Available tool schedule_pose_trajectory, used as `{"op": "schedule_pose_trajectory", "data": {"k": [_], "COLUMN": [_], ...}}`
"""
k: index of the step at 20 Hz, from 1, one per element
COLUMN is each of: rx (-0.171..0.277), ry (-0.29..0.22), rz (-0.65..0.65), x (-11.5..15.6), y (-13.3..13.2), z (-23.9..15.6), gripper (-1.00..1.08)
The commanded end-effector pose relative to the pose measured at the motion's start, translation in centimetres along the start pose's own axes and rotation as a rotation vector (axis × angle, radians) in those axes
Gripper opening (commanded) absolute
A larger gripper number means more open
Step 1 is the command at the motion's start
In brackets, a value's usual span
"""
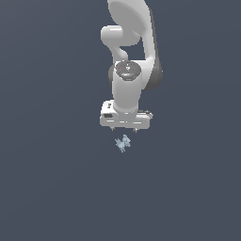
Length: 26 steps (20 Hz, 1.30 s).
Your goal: Pick up the object and move it to a goal position.
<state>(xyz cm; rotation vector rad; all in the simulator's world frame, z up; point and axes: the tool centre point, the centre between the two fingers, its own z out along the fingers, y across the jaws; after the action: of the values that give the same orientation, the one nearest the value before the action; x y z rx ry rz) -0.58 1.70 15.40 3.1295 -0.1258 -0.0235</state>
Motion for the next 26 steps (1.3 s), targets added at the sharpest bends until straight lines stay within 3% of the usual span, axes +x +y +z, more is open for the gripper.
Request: {"op": "schedule_pose_trajectory", "data": {"k": [1,26], "rx": [0.002,0.016], "ry": [0.000,0.006], "rz": [0.052,0.725], "x": [0.0,0.5], "y": [0.0,-0.1], "z": [0.4,5.4], "gripper": [1.00,1.00]}}
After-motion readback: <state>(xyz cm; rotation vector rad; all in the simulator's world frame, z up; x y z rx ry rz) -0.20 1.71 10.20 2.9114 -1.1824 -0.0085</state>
